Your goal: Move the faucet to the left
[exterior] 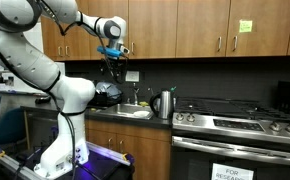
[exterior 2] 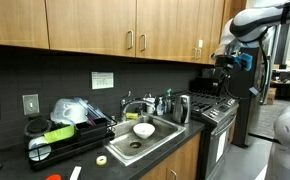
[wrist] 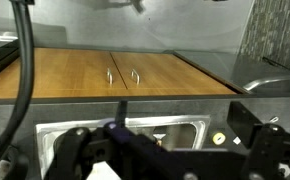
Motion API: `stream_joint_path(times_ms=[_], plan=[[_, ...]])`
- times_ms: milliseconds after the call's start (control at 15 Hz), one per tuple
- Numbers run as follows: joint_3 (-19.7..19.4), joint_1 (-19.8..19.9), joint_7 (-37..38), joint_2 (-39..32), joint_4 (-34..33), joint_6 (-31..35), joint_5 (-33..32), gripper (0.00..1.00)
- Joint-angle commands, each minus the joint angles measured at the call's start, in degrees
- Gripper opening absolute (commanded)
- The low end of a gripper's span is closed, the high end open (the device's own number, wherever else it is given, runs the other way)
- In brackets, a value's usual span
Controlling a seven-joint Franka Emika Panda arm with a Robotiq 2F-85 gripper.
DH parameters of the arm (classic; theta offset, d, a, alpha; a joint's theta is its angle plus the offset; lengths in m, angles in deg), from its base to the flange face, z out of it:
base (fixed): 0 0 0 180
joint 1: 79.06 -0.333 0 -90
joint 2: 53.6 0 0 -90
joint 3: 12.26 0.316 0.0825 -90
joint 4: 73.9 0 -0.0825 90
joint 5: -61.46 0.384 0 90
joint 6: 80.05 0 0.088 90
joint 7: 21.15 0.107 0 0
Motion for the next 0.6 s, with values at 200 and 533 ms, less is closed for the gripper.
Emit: stream_joint_path(times_ms=[200, 533], plan=[[0.26, -0.04, -4.14, -1.06, -0.25, -0.14, -0.89, 1.0], [-0.66, -1.26, -11.22, -1.49, -0.16, 3.92, -2.15, 1.0]])
